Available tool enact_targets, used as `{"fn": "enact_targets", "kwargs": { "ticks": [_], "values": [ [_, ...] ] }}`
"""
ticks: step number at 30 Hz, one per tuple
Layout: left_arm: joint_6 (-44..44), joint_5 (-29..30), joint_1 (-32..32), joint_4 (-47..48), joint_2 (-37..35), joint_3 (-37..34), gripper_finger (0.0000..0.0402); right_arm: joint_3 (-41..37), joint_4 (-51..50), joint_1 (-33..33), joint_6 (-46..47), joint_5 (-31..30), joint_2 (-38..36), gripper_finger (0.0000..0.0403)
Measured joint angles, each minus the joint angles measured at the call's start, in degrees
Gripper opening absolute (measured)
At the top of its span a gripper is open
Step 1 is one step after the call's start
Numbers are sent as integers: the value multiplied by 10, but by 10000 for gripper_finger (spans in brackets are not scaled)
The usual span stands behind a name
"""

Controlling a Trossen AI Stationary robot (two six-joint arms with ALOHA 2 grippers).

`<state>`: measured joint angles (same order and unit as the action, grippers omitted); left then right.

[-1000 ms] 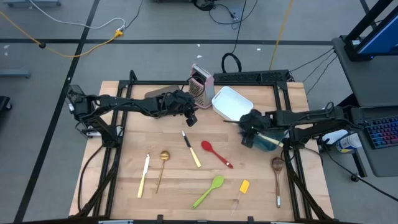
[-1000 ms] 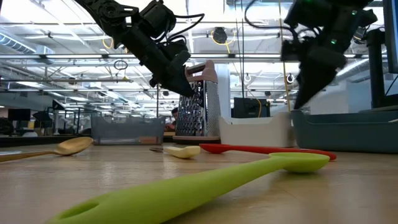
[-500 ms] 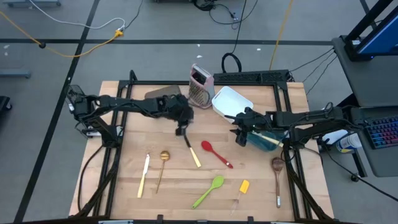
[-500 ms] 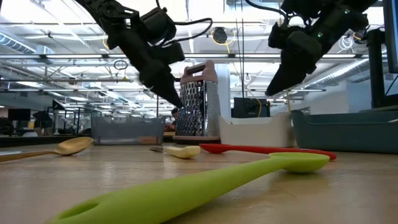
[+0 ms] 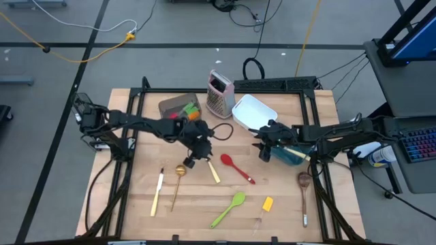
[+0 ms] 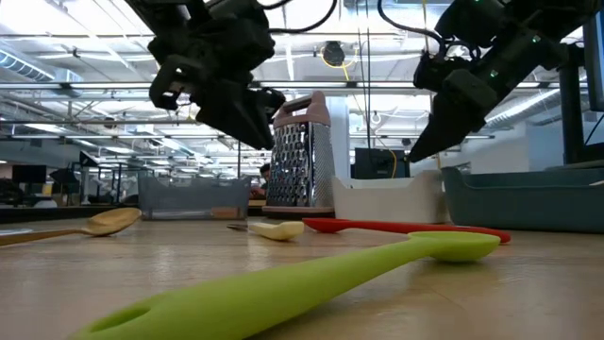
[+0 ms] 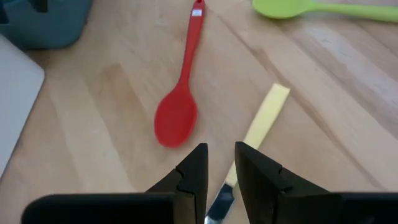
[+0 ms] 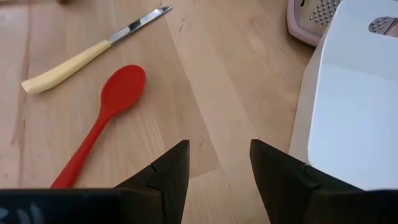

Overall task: Pick & Place Kitchen Items
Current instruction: Put the top yellow table knife into the blue bin

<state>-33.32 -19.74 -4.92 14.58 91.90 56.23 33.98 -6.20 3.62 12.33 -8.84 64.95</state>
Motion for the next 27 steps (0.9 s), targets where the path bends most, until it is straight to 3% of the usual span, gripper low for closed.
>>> {"fn": "enact_targets", "kwargs": {
  "ticks": [7, 12, 16, 19, 27],
  "values": [
    [32, 3, 19, -13, 11, 0, 86, 0, 17, 0, -2, 0, 0, 160],
    [46, 8, 48, -25, 69, 0, 86, -1, 15, 0, -11, 0, 0, 160],
    [35, 89, 64, -31, 118, 0, 90, -1, 17, 0, -11, 0, 0, 160],
    [17, 151, 70, -35, 135, 6, 110, -1, 16, 0, -11, 1, 0, 160],
    [6, 153, 63, -34, 139, 5, 189, -1, 17, 0, -11, 0, 0, 160]
  ]
}}
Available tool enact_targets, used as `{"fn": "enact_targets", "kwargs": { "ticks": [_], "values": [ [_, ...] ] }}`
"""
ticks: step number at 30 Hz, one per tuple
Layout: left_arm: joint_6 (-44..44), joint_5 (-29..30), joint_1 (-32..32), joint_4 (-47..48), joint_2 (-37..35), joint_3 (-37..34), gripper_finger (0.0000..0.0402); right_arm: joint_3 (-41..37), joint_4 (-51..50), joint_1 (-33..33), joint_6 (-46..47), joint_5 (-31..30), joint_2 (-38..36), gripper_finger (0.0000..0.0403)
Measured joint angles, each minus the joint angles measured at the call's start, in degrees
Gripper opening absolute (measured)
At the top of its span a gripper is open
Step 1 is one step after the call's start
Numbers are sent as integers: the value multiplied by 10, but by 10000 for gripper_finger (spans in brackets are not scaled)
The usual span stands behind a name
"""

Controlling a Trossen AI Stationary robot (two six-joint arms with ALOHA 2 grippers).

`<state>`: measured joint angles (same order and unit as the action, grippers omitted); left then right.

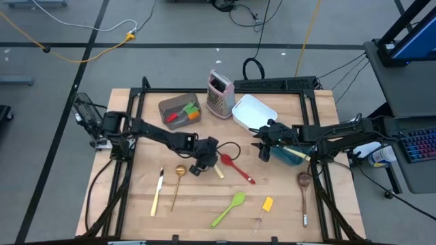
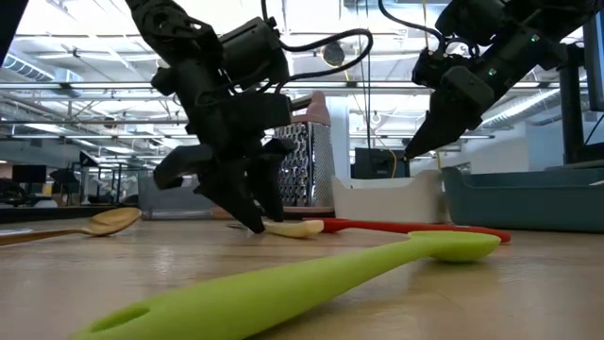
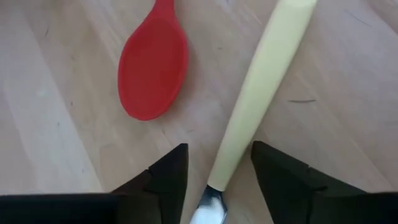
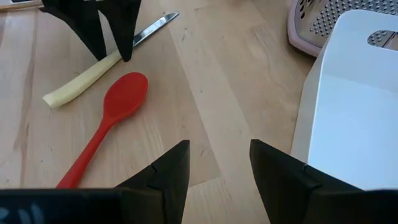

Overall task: Pick & Place Kitchen Items
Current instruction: Put the top yellow table knife into the blue bin

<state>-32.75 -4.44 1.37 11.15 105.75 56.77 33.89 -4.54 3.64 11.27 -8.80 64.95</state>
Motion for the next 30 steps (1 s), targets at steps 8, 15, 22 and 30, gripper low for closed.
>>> {"fn": "enact_targets", "kwargs": {
  "ticks": [8, 15, 22, 30],
  "values": [
    [-2, -85, -34, 20, 2, 0, 161, 0, 0, 0, 0, 0, 0, 160],
    [2, -109, -55, 35, 1, -1, 79, 0, 0, 0, 0, 0, 0, 160],
    [-12, -98, -59, 28, 0, -1, 14, 0, 0, 0, 0, 0, 0, 160],
    [1, -82, -50, 20, -3, -1, 28, 0, 8, 0, 0, -1, 0, 160]
  ]
}}
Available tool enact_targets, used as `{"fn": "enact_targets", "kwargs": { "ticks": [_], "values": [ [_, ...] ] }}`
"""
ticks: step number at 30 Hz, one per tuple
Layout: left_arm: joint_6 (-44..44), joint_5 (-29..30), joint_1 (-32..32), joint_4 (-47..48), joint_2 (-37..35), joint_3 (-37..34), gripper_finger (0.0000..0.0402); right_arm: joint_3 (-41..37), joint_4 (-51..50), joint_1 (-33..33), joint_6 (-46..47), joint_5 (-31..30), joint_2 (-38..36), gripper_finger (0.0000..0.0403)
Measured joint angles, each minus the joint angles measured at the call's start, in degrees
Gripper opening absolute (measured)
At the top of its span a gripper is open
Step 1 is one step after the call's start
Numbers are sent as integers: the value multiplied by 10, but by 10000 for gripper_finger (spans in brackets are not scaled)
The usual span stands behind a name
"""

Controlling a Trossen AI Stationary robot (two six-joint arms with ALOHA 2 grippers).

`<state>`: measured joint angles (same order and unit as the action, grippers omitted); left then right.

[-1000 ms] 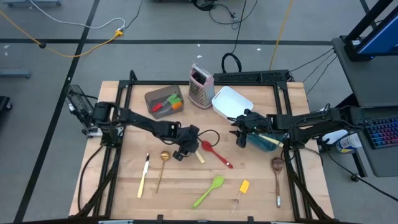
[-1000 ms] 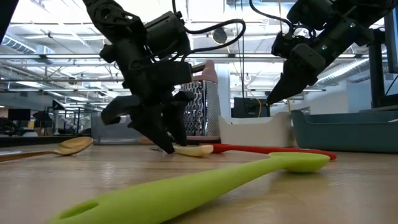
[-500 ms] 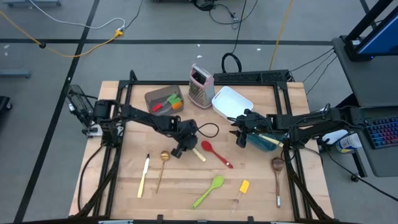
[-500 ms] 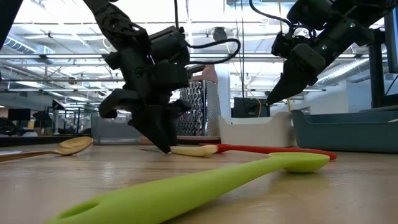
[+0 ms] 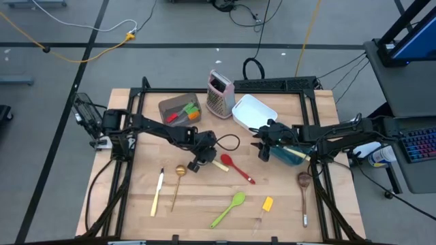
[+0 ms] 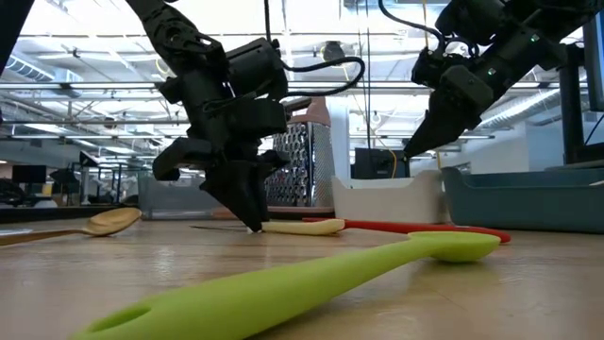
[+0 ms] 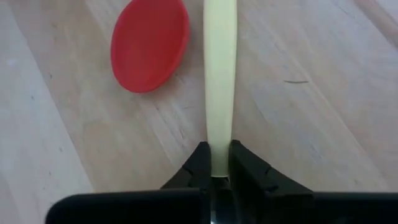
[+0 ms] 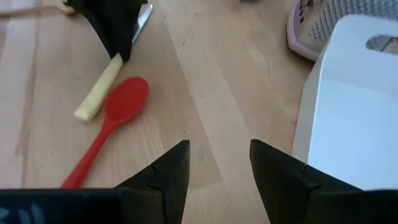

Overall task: Pick & Place Kitchen Items
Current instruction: Put the top yellow table knife into the blue bin

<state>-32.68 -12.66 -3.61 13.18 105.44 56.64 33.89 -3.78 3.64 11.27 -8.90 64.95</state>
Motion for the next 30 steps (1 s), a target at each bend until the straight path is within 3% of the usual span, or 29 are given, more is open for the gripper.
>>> {"fn": "enact_targets", "kwargs": {
  "ticks": [7, 12, 21, 25, 30],
  "values": [
    [-2, 64, 17, -11, -47, -1, 13, -9, 89, 0, -19, 1, 9, 160],
    [-2, 91, 20, -32, -82, -1, 30, -19, 161, 0, -51, 7, 38, 160],
    [-36, 90, 20, -142, -98, 0, 13, -19, 270, -5, -116, 136, 118, 160],
    [-41, 89, 20, -186, -103, 0, 28, -19, 312, -23, -205, 131, 148, 160],
    [-46, 88, 18, -239, -104, 0, 26, -19, 422, -47, -270, 74, 175, 160]
  ]
}}
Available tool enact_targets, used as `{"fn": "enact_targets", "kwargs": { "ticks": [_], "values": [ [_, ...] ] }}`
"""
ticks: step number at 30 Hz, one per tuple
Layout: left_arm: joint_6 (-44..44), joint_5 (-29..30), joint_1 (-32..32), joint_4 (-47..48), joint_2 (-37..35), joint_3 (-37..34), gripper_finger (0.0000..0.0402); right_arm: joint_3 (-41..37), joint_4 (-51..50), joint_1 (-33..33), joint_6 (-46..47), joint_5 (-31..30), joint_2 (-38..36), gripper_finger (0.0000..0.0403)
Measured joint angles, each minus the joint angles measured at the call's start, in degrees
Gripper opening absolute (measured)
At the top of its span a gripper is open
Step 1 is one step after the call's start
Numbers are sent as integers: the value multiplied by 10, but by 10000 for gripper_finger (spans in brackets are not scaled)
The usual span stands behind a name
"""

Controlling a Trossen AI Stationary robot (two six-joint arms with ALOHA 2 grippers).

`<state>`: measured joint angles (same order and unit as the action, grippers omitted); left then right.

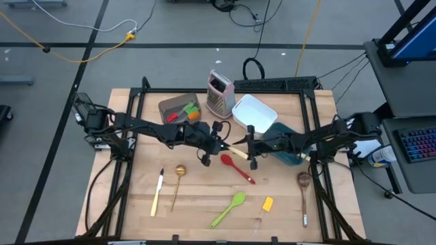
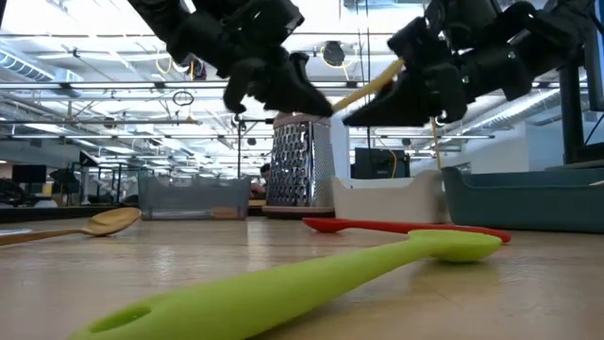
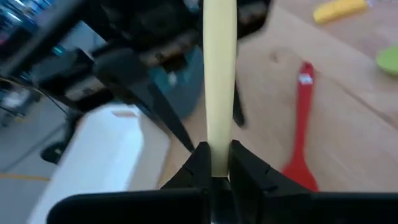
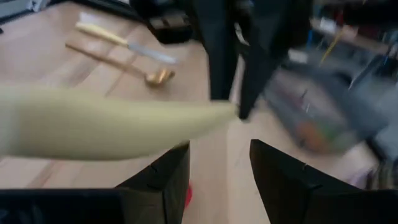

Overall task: Pick & Place Kitchen Items
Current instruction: Put the top yellow table knife into the blue bin

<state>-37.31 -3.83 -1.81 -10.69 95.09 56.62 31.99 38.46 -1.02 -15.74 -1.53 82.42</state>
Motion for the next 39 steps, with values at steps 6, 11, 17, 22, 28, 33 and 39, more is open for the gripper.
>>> {"fn": "enact_targets", "kwargs": {
  "ticks": [6, 11, 17, 22, 28, 33, 39],
  "values": [
    [2, 4, -2, -54, 0, 0, 20, 0, 63, -10, -48, -3, 12, 160],
    [3, 4, -2, -60, -1, 0, 29, -1, 86, -10, -49, -4, 12, 160],
    [15, 7, -1, -56, -1, 1, 20, -1, 85, -11, -47, -51, 12, 160],
    [21, 9, 0, -42, 1, 0, 27, 1, 63, -10, -47, -90, 10, 160],
    [33, 27, 0, -30, 1, 0, 29, 1, 76, -18, -66, -86, 10, 160],
    [32, 32, -1, -26, 1, 0, 30, 1, 81, -30, -62, -75, 10, 160],
    [26, 86, -2, 17, 1, 0, 30, 1, 103, -49, -78, -74, 10, 160]
  ]
}}
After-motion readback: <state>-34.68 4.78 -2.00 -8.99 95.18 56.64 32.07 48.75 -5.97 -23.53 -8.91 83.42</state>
